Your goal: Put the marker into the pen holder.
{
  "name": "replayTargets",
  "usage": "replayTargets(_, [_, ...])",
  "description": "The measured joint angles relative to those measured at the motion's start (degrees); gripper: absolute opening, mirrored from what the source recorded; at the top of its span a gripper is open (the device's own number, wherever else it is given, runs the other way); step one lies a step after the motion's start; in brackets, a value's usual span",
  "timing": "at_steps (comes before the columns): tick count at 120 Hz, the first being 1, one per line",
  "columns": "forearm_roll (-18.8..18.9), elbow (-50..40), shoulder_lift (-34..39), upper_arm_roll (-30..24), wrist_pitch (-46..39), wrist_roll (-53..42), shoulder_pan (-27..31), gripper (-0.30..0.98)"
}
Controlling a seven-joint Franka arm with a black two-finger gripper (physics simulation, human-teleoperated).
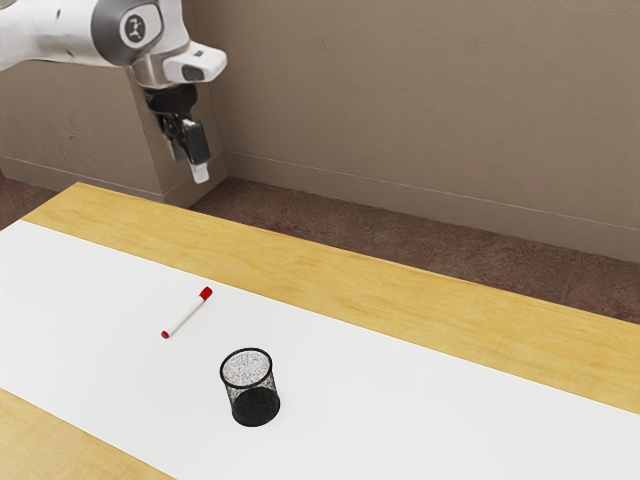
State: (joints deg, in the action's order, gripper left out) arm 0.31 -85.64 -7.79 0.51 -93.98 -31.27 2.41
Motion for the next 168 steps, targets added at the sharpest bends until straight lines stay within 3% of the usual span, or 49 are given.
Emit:
replayTargets(27, [0.0,-0.4,0.0,0.0,0.3,-3.4,0.4,0.69])
replayTargets(41, [0.1,-7.2,-0.3,0.3,-1.1,0.1,1.6,0.69])
replayTargets(62, [1.8,-8.3,-3.2,0.3,-3.5,5.0,3.4,0.69])
replayTargets(97, [5.0,-20.6,-6.0,0.5,-21.6,13.4,3.8,0.69])
replayTargets(132, [5.1,-15.7,-16.3,0.5,-29.5,20.1,6.5,0.46])
replayTargets(168, [5.1,-9.9,-25.0,0.5,-31.4,22.2,8.6,0.39])
